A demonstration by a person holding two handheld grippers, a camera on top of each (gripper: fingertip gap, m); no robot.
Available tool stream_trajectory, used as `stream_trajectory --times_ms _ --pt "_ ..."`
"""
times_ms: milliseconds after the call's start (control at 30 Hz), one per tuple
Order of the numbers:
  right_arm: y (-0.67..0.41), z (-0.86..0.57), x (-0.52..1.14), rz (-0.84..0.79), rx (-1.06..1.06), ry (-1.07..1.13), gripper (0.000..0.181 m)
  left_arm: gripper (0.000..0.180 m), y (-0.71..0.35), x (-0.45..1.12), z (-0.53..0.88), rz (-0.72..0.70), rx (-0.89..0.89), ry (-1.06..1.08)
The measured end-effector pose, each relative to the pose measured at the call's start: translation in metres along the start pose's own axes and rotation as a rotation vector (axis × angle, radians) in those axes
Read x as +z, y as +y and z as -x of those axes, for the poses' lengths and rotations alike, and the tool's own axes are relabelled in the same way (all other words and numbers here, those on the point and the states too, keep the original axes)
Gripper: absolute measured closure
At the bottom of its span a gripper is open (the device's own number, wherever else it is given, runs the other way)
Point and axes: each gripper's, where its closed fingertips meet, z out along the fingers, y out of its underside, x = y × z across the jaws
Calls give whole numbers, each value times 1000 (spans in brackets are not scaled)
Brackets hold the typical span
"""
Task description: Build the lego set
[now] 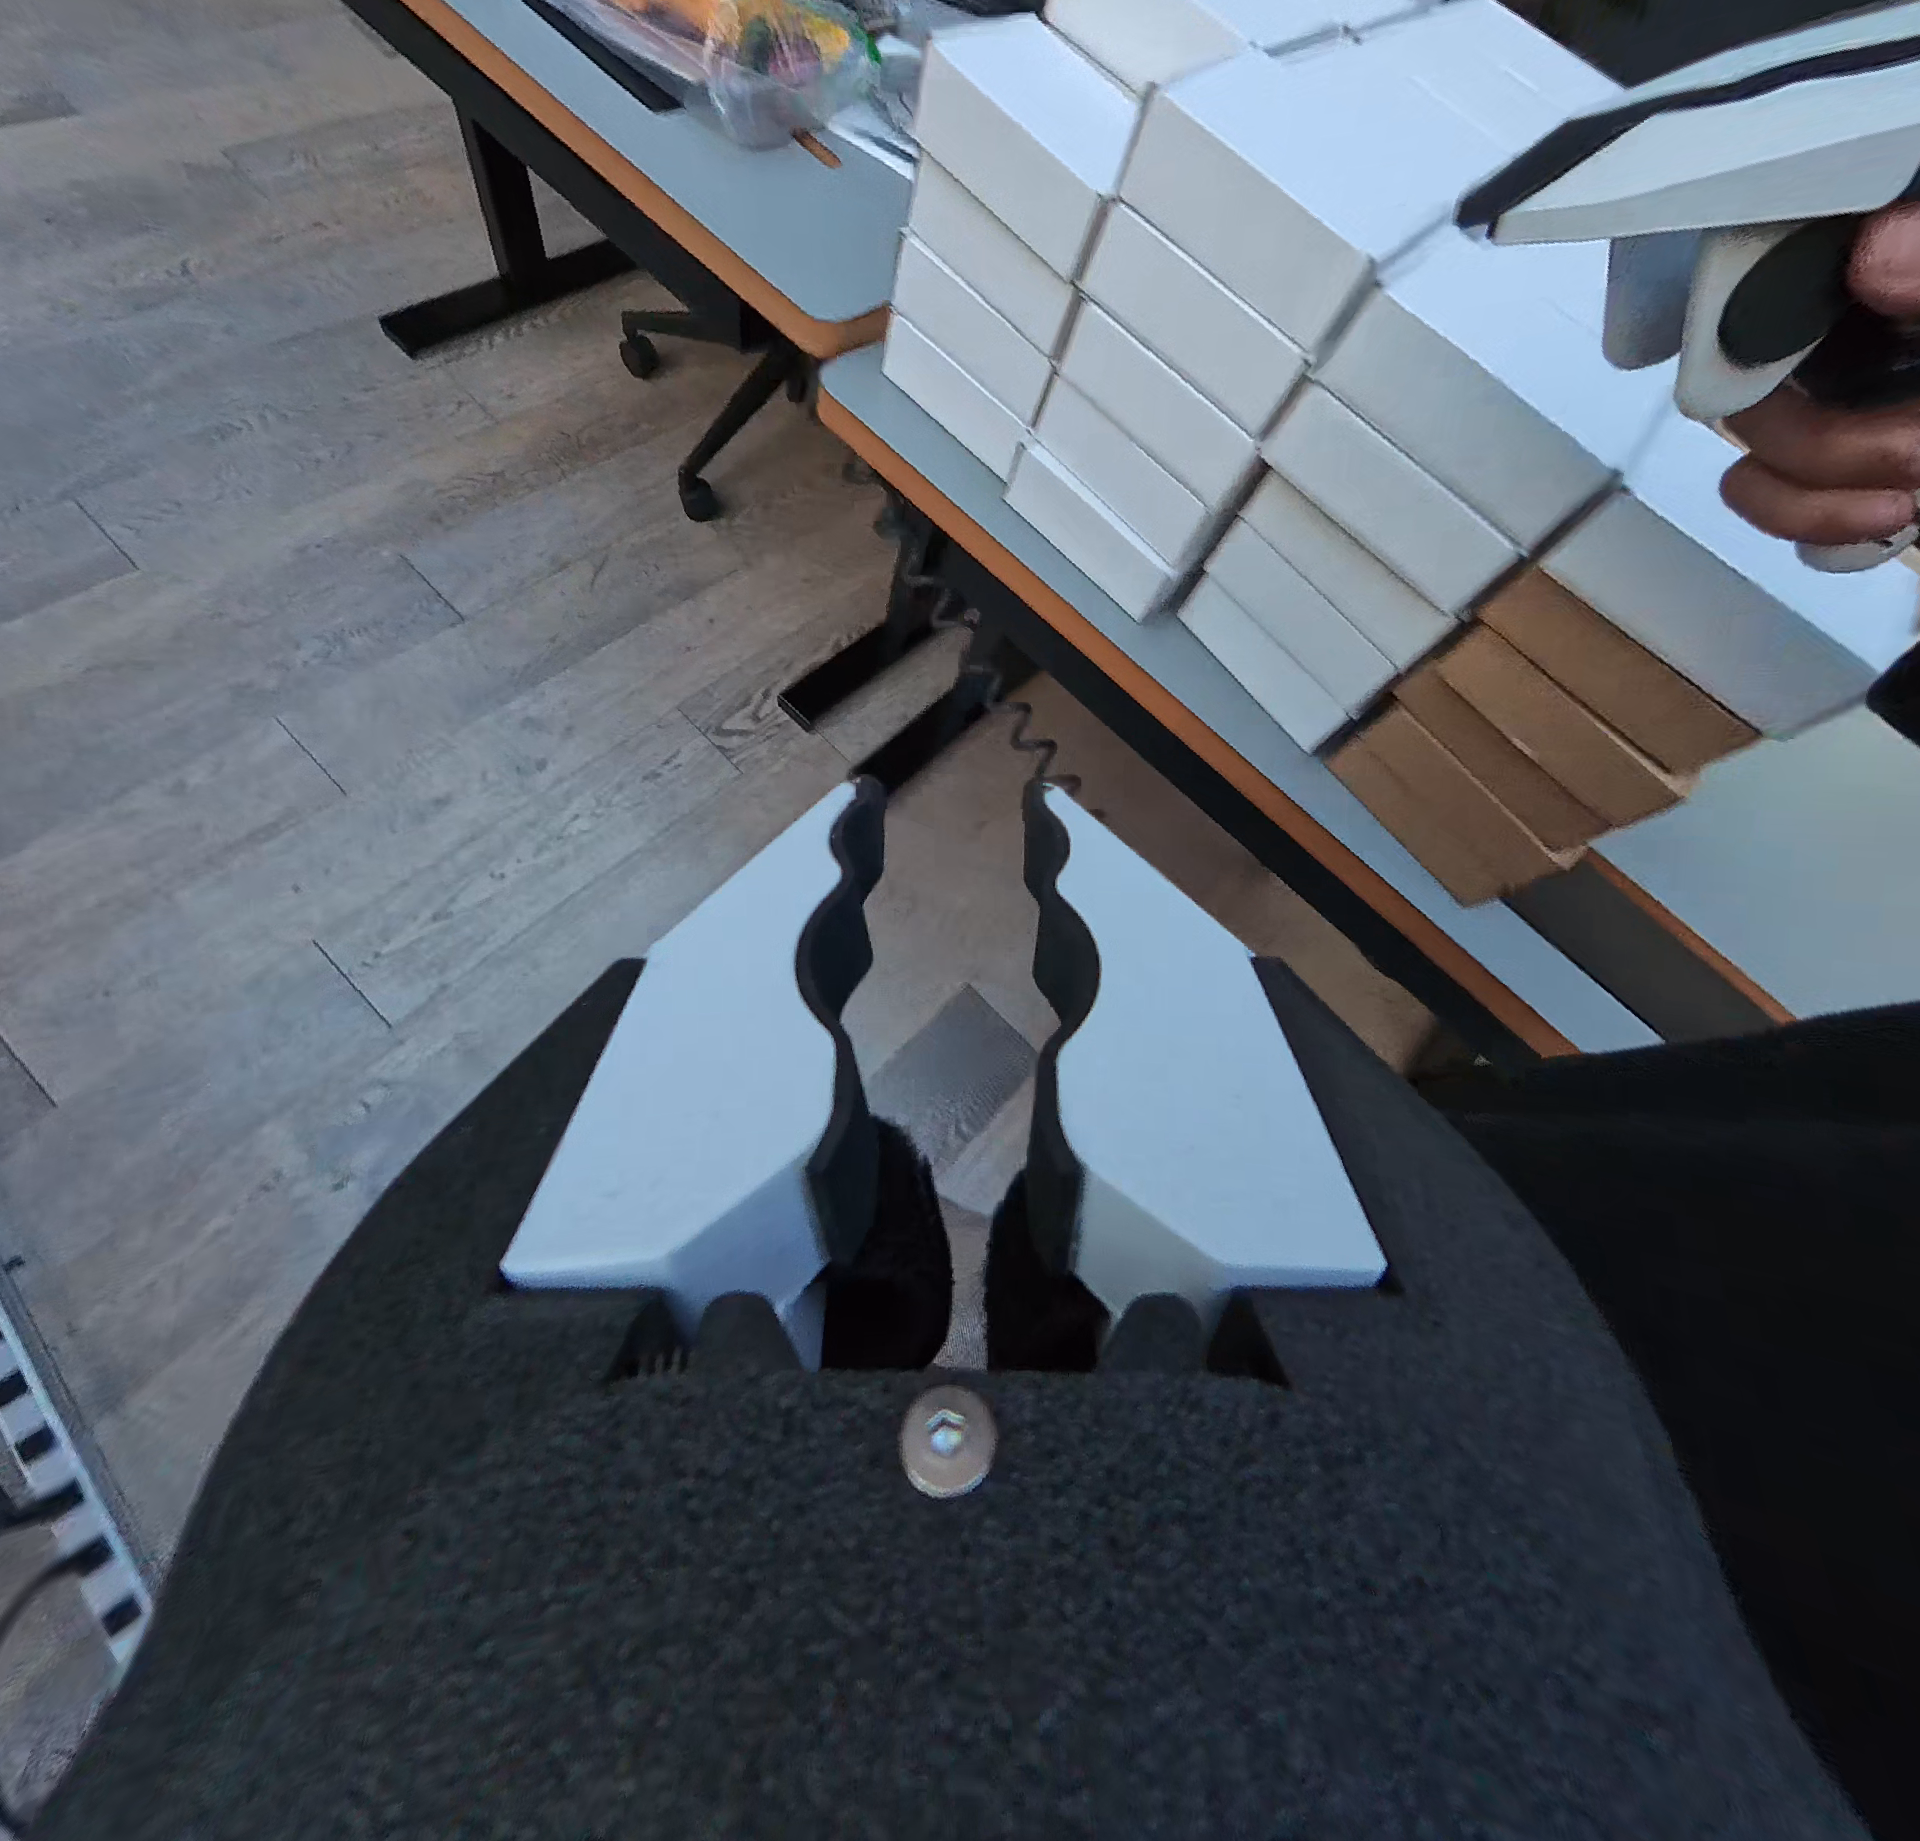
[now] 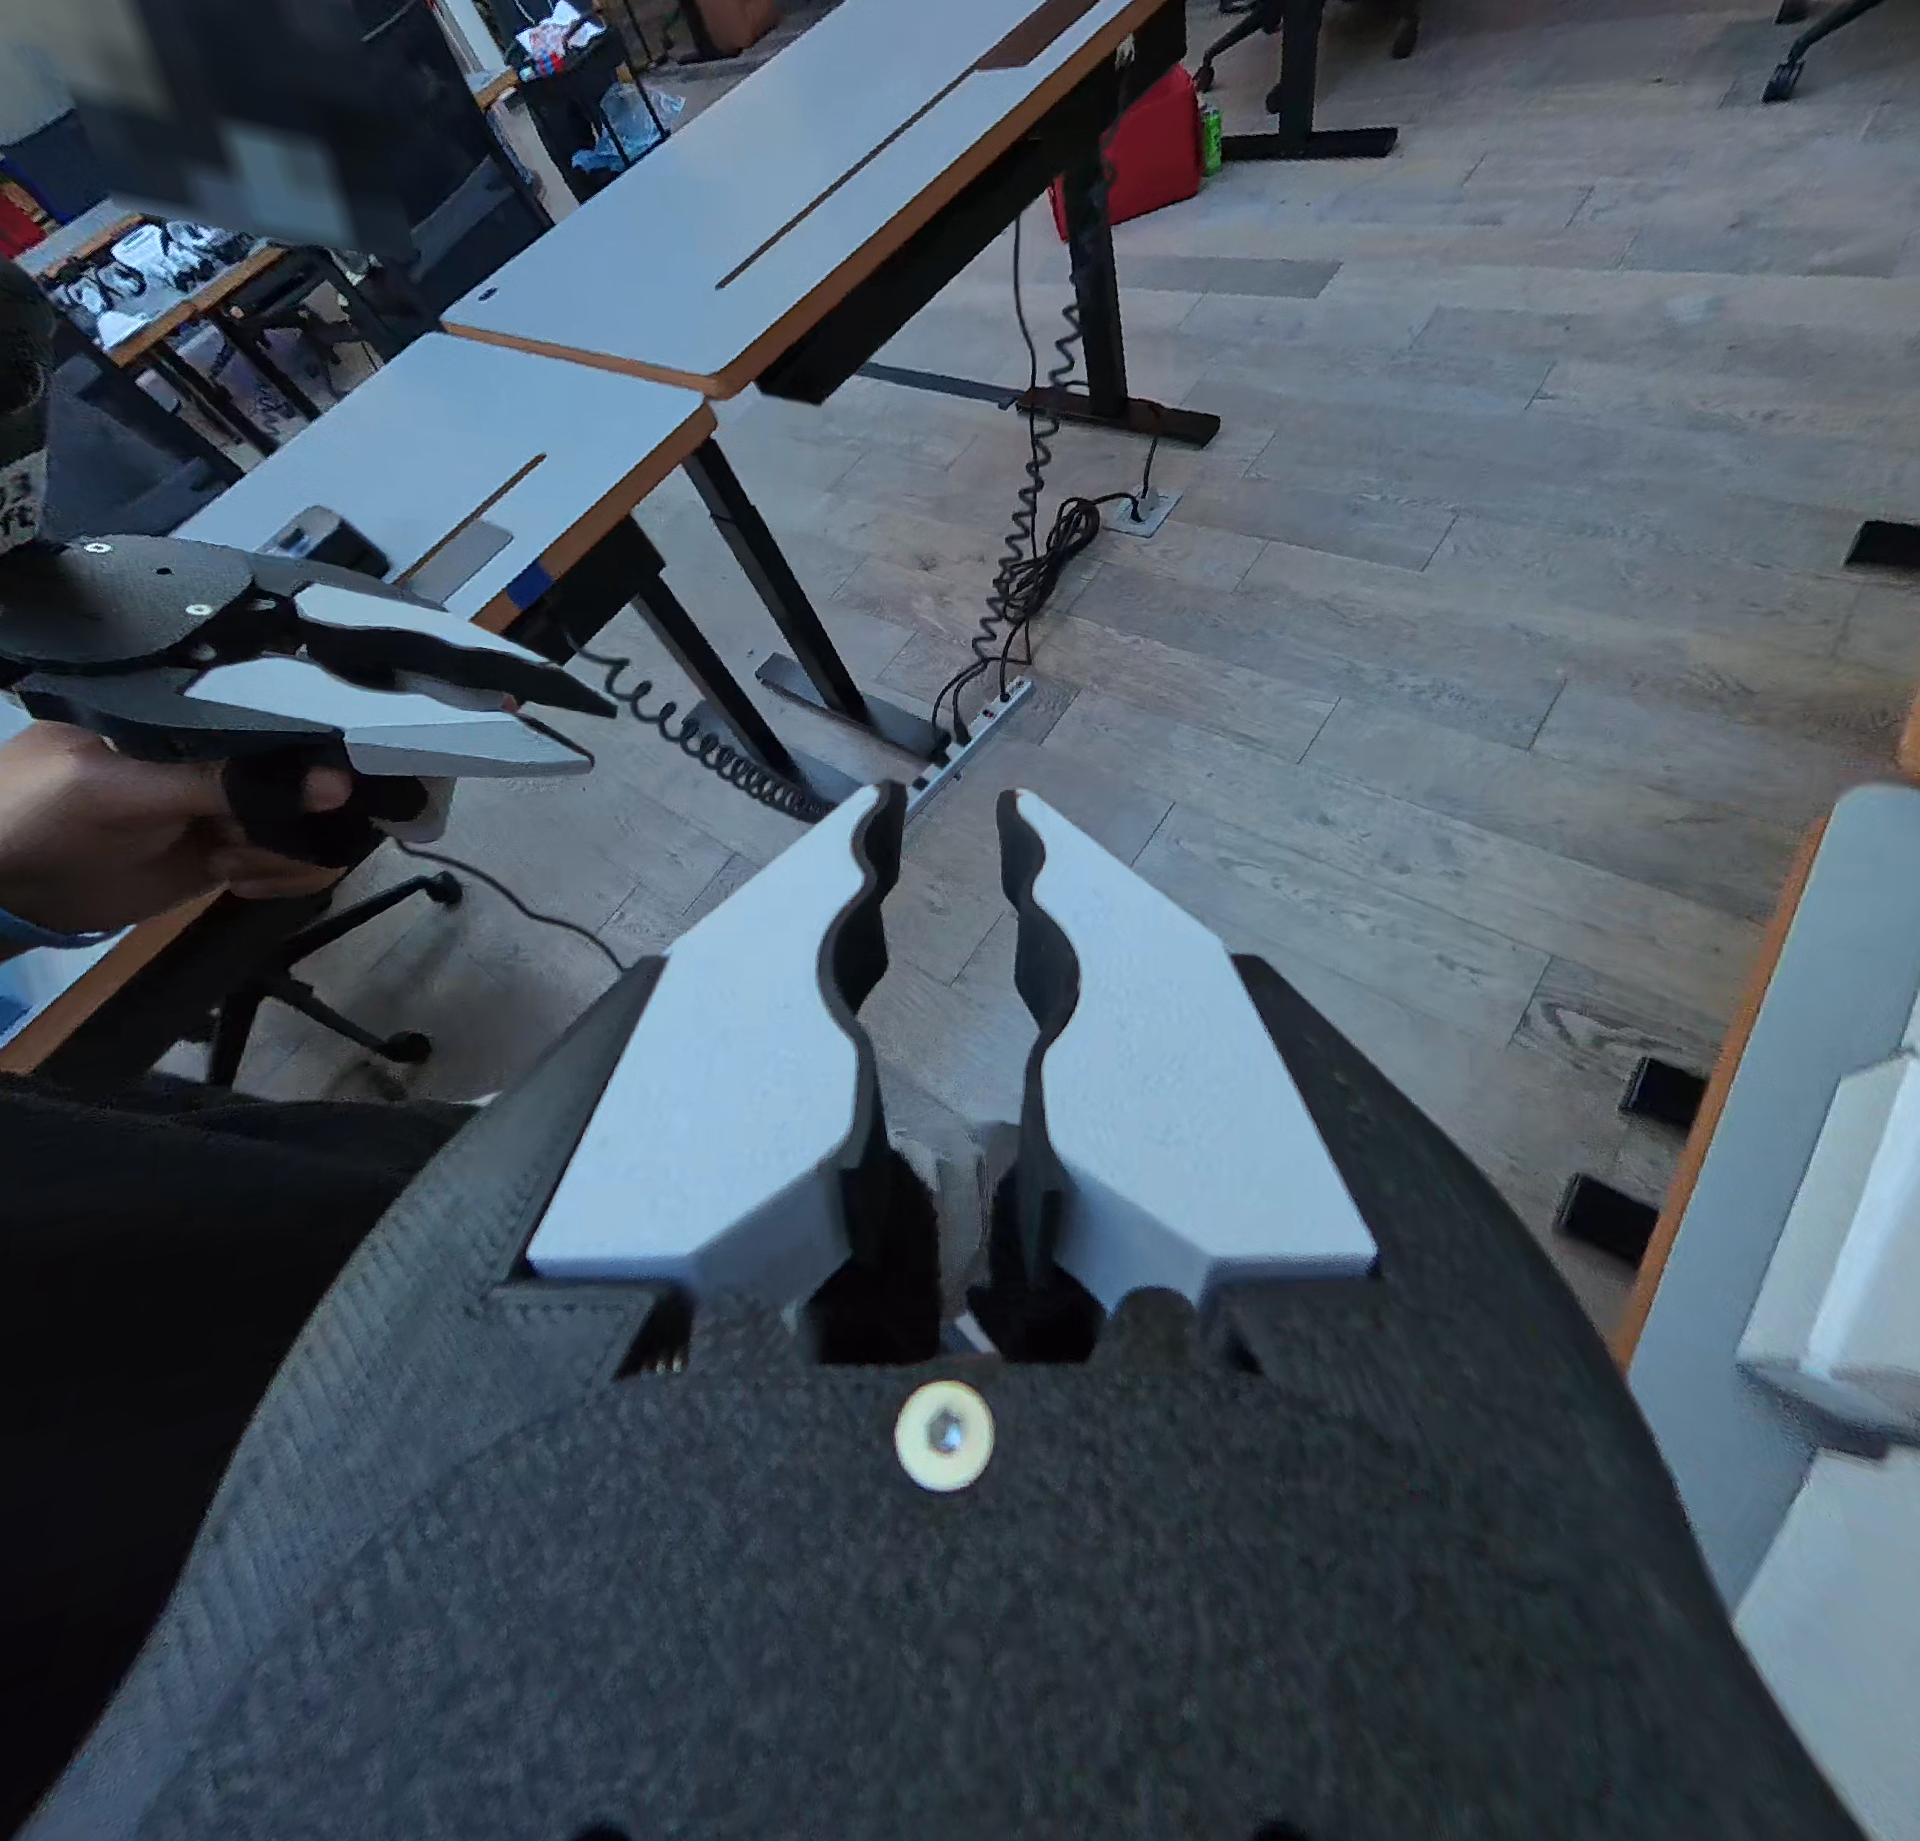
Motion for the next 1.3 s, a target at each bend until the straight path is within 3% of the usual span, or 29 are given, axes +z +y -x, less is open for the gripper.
stream_trajectory --times_ms 33,267,367,767,1300 --pt "-18 -13 24 -10 7 2 163 156 -19 12 28 -17 15 -5" --pt "-154 -104 170 -32 51 20 164 156 -158 70 218 -111 -63 -31" --pt "-185 -148 224 38 25 55 163 156 -194 94 289 -81 -60 -35" --pt "-310 -349 484 -13 120 55 164 157 -359 269 537 -46 68 -8" --pt "-601 -607 795 -13 12 8 164 157 -618 463 890 -66 -29 -35"
